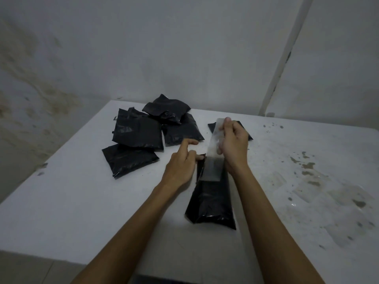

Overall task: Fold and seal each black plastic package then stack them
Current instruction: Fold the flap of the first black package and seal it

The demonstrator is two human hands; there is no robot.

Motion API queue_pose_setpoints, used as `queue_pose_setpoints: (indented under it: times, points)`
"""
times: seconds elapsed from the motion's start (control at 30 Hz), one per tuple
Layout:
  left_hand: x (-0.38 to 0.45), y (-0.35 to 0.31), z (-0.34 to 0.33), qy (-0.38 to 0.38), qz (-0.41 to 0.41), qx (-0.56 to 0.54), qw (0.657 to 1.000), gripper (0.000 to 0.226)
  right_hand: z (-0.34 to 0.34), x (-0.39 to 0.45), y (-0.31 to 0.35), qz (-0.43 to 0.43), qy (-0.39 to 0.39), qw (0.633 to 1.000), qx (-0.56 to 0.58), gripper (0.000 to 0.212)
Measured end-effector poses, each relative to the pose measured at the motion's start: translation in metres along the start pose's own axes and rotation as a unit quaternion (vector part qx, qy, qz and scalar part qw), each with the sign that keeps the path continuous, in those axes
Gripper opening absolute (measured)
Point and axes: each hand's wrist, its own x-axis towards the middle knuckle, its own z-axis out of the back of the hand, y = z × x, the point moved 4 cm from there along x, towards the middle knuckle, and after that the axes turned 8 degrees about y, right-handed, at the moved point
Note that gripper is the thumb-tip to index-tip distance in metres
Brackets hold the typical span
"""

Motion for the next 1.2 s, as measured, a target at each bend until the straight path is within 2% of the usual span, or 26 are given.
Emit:
queue_pose_setpoints:
  times: [0.07,0.13,0.23,0.4,0.53,0.63,0.77,0.87,0.97,1.07,1.2]
  points:
    - [0.000,0.004,0.002,0.033,-0.018,-0.013,0.999,0.030,0.008,-0.008,-0.001,-0.053,0.036,0.996,0.062,0.036]
    - [0.000,0.007,0.005,0.071,-0.029,-0.028,0.997,0.037,0.014,-0.016,-0.010,-0.143,0.058,0.981,0.114,0.033]
    - [-0.004,0.009,0.005,0.120,-0.054,-0.031,0.991,0.044,0.018,-0.029,-0.030,-0.250,0.074,0.956,0.138,0.032]
    - [-0.012,0.021,-0.001,0.150,-0.077,0.020,0.985,0.042,0.018,-0.037,-0.043,-0.263,0.085,0.950,0.147,0.036]
    - [-0.017,0.027,-0.010,0.143,-0.105,0.101,0.979,0.058,0.018,-0.036,-0.044,-0.274,0.081,0.941,0.182,0.036]
    - [-0.016,0.028,-0.014,0.141,-0.110,0.108,0.978,0.072,0.017,-0.035,-0.045,-0.314,0.107,0.916,0.225,0.035]
    - [-0.015,0.033,-0.014,0.148,-0.103,0.108,0.978,0.077,0.023,-0.030,-0.037,-0.348,0.146,0.889,0.258,0.027]
    - [-0.016,0.032,-0.014,0.138,-0.101,0.099,0.980,0.079,0.022,-0.030,-0.025,-0.341,0.188,0.893,0.223,0.025]
    - [-0.016,0.031,-0.014,0.127,-0.103,0.086,0.983,0.086,0.015,-0.032,-0.019,-0.311,0.211,0.917,0.132,0.023]
    - [-0.014,0.030,-0.013,0.122,-0.099,0.075,0.985,0.095,0.009,-0.031,-0.027,-0.273,0.195,0.942,0.004,0.024]
    - [-0.010,0.029,-0.012,0.119,-0.083,0.054,0.988,0.109,0.004,-0.027,-0.031,-0.219,0.175,0.950,-0.141,0.035]
